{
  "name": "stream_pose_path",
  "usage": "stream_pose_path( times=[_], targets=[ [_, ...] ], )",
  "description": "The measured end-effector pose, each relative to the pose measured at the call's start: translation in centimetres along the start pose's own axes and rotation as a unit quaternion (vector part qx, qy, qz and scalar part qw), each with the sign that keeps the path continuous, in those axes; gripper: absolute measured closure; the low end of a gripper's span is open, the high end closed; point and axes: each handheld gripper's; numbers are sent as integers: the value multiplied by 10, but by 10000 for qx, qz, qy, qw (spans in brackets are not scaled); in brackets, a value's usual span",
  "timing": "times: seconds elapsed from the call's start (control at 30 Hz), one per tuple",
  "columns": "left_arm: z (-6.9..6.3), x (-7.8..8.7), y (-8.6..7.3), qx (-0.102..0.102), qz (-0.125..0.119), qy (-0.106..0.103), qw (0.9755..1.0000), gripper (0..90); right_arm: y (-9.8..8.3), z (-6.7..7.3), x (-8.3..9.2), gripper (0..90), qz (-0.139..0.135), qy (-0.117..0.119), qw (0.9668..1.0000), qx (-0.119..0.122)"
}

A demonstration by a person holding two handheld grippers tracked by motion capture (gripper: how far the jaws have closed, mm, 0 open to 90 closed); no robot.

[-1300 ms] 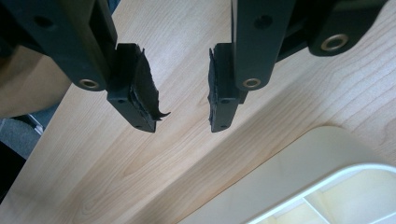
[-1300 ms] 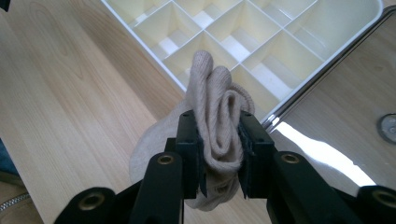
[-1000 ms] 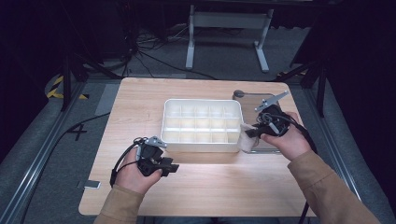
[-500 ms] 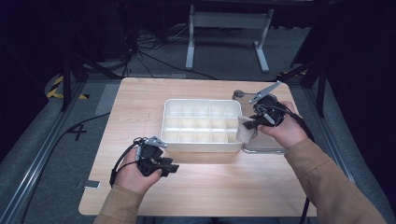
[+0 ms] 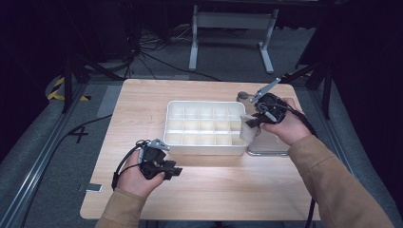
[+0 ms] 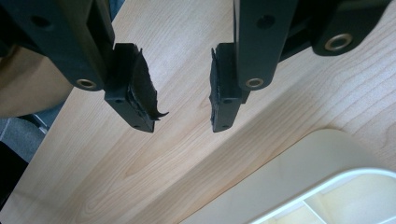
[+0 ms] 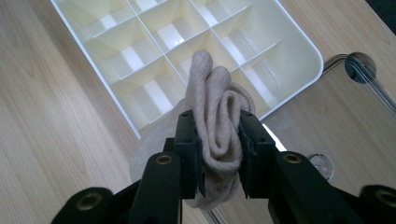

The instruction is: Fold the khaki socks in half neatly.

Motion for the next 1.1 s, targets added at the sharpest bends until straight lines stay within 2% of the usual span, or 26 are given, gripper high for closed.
stream_pose_path(
  times=[0.3, 0.5, 0.57, 0.6, 0.9, 1.1],
  targets=[
    [0, 0, 0, 4, -5, -12, 10000, 612, 11, 3, -9, 716, 135, -49, 9998, 151],
    [0, 1, -1, 31, -36, -34, 10000, 605, 16, 10, -26, 714, 246, -195, 9988, 370],
    [0, 1, -1, 22, -37, -38, 10000, 604, 16, 10, -28, 714, 251, -221, 9986, 410],
    [0, 1, -2, 20, -22, -39, 10000, 604, 17, 10, -35, 714, 314, -301, 9978, 496],
    [1, 2, -2, 21, -37, -25, 10000, 601, 15, 12, -52, 710, 452, -329, 9967, 587],
    [2, 2, -3, 39, -8, -62, 10000, 601, 12, 15, -66, 707, 652, -363, 9949, 684]
  ],
)
Point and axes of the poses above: each handheld gripper's, and its own axes: x roughly backward along the jaws, y roughly out of its top, z roughly to its left, and after that the axes turned 10 degrees about -x, right-handed
